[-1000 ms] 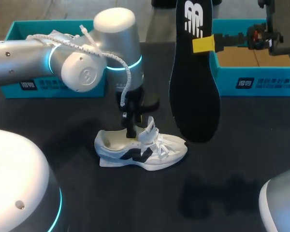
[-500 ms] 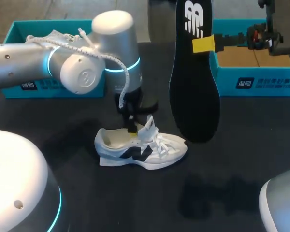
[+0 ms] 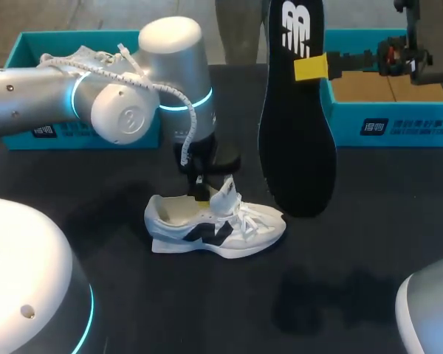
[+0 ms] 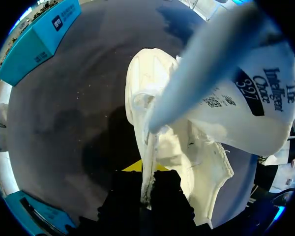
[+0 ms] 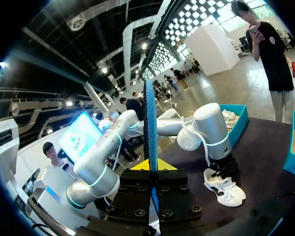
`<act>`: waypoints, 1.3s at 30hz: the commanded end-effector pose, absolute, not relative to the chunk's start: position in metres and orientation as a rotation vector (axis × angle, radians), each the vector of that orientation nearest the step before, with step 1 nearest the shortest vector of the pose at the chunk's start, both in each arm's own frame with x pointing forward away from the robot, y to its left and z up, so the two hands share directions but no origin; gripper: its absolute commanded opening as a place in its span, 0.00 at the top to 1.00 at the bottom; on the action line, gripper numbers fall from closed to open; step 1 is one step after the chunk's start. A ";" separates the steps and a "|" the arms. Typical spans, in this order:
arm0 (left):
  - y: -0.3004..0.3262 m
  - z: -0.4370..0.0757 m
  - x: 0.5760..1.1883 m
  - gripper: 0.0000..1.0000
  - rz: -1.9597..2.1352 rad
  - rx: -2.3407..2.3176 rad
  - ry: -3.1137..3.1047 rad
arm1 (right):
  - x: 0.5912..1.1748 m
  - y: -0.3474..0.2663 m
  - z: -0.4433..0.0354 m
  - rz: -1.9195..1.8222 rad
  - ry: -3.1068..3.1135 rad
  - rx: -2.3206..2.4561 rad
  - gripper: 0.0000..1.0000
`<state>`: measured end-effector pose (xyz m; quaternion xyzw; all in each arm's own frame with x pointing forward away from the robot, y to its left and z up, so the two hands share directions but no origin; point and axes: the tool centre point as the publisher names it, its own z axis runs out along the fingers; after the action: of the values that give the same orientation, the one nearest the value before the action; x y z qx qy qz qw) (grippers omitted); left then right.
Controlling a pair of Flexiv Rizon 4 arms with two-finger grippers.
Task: Take the shoe out of the shoebox, open the shoe tongue, remove and reinsert the insole, then place the shoe into the shoebox
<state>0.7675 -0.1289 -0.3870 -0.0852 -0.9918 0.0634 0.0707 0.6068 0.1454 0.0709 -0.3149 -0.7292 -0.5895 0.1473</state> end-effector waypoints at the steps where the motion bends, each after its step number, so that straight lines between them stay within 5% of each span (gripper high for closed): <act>1: -0.126 -0.384 0.768 1.00 0.212 -0.297 -2.980 | 0.610 0.149 0.073 -1.687 -2.101 -0.907 1.00; 23: -0.148 -0.336 0.762 1.00 -0.295 -1.793 -1.990 | 0.610 0.149 0.073 -1.687 -2.101 -0.907 1.00; 39: -0.170 -0.329 0.782 1.00 -0.572 -2.252 -1.556 | 0.610 0.149 0.073 -1.687 -2.101 -0.907 1.00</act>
<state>0.7801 -0.1625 -0.3325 -0.6086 -0.7786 -0.0599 0.1407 0.6067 0.1453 0.0708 -0.3149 -0.7292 -0.5895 0.1473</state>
